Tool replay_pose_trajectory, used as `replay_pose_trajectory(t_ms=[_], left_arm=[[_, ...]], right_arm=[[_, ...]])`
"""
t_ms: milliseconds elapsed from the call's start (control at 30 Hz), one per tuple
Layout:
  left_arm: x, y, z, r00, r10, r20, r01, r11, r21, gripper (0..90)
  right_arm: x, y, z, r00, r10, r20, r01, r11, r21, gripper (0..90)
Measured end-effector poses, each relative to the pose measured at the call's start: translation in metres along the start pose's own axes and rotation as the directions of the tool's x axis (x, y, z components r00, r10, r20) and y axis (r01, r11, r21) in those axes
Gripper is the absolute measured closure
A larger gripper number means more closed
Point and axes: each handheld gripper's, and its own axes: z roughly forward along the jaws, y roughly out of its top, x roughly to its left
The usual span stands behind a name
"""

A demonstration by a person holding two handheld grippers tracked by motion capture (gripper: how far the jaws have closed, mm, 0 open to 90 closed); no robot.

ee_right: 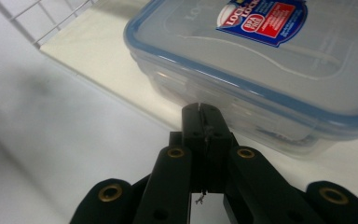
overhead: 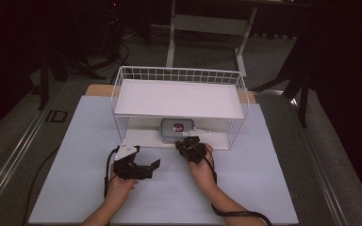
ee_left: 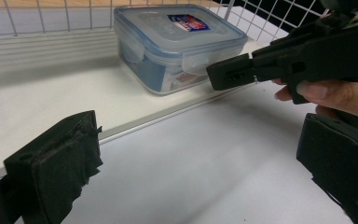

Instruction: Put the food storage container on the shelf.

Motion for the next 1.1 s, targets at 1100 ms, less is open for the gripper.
replay_pose_trajectory(t_ms=[1100], left_arm=[[-0.005, 0.006, -0.001, 0.9979, 0.055, 0.035, -0.055, 0.9984, -0.012, 0.3]], right_arm=[[0.012, 0.001, -0.004, 0.9986, -0.014, -0.051, 0.012, 0.999, -0.04, 80.7]])
